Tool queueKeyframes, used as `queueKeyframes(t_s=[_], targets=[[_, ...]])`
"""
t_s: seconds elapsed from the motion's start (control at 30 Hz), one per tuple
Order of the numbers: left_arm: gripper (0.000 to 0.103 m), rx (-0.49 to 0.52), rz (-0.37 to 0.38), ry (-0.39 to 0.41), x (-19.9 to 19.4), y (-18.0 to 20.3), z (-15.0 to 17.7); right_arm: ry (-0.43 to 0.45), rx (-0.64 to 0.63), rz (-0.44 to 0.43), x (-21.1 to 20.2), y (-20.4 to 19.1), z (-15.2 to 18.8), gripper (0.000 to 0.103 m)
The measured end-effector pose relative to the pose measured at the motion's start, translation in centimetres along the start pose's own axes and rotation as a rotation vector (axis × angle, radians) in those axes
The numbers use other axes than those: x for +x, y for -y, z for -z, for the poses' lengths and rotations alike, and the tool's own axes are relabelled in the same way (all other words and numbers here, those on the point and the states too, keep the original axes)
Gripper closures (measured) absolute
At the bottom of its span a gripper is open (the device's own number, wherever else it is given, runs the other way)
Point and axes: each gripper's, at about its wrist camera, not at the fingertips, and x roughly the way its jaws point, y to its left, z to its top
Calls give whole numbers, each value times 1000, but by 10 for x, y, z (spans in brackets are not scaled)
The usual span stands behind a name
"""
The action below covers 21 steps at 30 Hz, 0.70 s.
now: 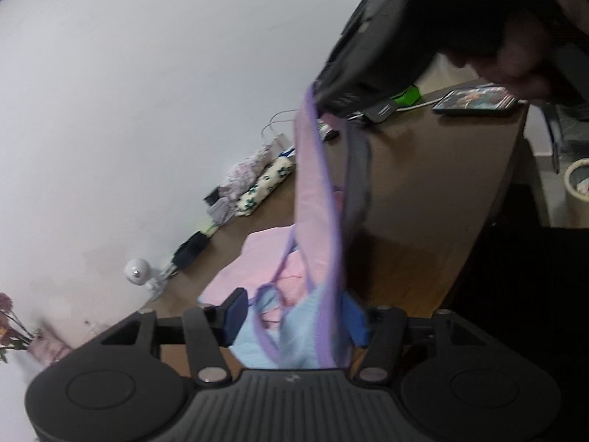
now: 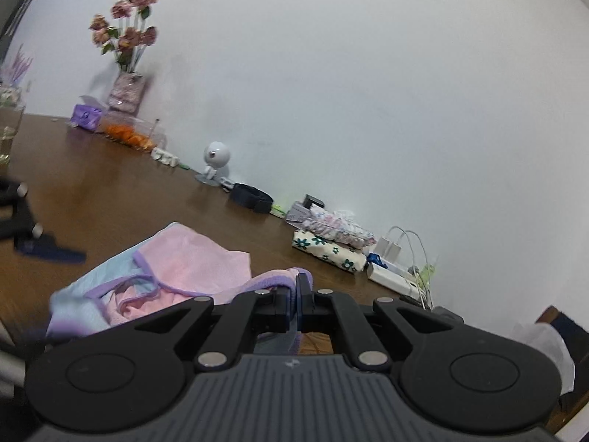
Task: Fold clothes
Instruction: 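Lift the lavender-trimmed layer up with the right gripper while the left gripper holds the garment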
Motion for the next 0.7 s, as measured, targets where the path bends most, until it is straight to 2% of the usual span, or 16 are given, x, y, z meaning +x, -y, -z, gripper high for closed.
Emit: queueKeyframes(t_s=[0.1, 0.13, 0.17, 0.2, 0.23, 0.3, 0.37, 0.47, 0.5, 0.53, 0.6, 0.63, 0.7], targets=[[49, -10, 21, -19, 7, 3, -2, 7, 19, -7, -1, 4, -2, 101], [56, -18, 28, -33, 11, 3, -3, 11, 18, -9, -2, 4, -2, 101], [71, -32, 24, -49, 15, 0, -3, 15, 16, -9, -3, 5, -2, 101], [82, -76, 20, -53, 16, -7, -4, 16, 15, -10, -4, 5, -1, 101], [102, -120, 15, -57, 17, -13, -4, 17, 15, -13, -5, 5, 0, 101], [102, -209, 6, -64, 19, -27, -4, 9, 7, -13, -5, 6, 3, 101], [102, -344, -26, -84, 21, -47, 0, -11, -9, -14, -2, 5, 7, 100], [102, -546, -75, -113, 22, -78, 5, -84, -63, -40, 10, -4, 22, 99], [102, -584, -103, -119, 23, -84, 6, -111, -78, -56, 15, -9, 28, 97], [102, -607, -132, -120, 22, -87, 6, -130, -95, -72, 18, -15, 34, 95], [102, -619, -211, -106, 20, -91, 3, -141, -146, -84, 21, -29, 44, 83], [102, -618, -237, -97, 18, -94, 1, -141, -178, -76, 22, -36, 48, 82], [102, -623, -238, -93, 17, -99, 1, -143, -215, -76, 25, -44, 55, 82]])
